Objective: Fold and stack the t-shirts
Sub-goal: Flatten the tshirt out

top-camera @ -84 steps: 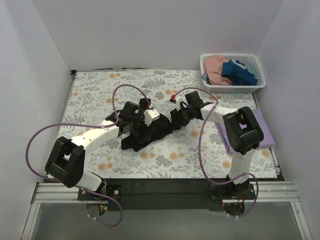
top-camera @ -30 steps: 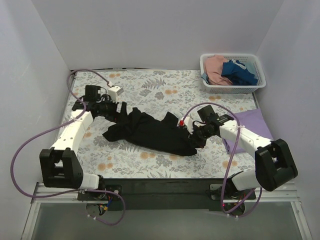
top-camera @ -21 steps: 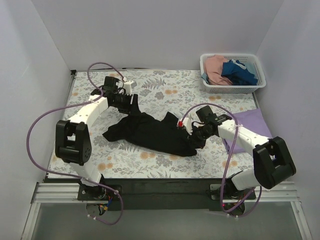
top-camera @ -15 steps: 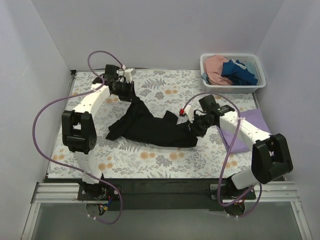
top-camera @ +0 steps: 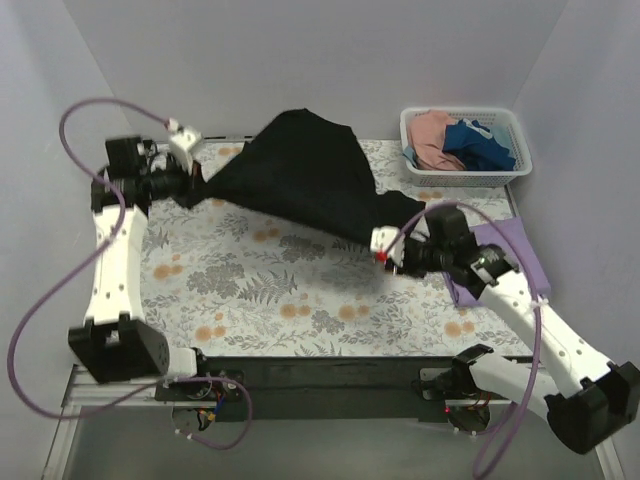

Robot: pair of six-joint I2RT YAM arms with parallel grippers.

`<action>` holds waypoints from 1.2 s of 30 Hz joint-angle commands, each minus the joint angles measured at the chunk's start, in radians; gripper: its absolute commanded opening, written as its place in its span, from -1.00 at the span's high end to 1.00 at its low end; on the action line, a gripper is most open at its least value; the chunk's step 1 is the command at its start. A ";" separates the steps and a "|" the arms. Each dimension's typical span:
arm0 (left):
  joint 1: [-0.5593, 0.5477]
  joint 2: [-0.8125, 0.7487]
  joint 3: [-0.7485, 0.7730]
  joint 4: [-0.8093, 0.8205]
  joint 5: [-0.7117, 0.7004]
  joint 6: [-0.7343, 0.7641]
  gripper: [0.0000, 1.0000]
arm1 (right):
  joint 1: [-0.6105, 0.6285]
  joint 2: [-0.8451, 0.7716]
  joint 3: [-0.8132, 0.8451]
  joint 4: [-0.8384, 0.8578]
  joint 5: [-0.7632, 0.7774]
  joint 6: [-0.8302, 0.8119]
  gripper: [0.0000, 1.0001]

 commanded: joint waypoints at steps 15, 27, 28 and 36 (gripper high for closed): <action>0.031 -0.231 -0.656 -0.033 -0.161 0.326 -0.02 | -0.111 0.091 -0.127 -0.173 -0.006 0.042 -0.76; -0.089 0.098 -0.499 0.108 -0.239 0.022 -0.07 | -0.304 0.570 0.348 -0.141 -0.141 0.197 -0.56; -0.087 0.108 -0.487 0.117 -0.260 0.004 -0.08 | -0.298 0.596 0.417 -0.137 -0.144 0.205 -0.58; -0.081 0.286 -0.329 0.206 -0.333 -0.233 -0.11 | -0.113 0.794 0.675 -0.110 -0.063 0.163 -0.71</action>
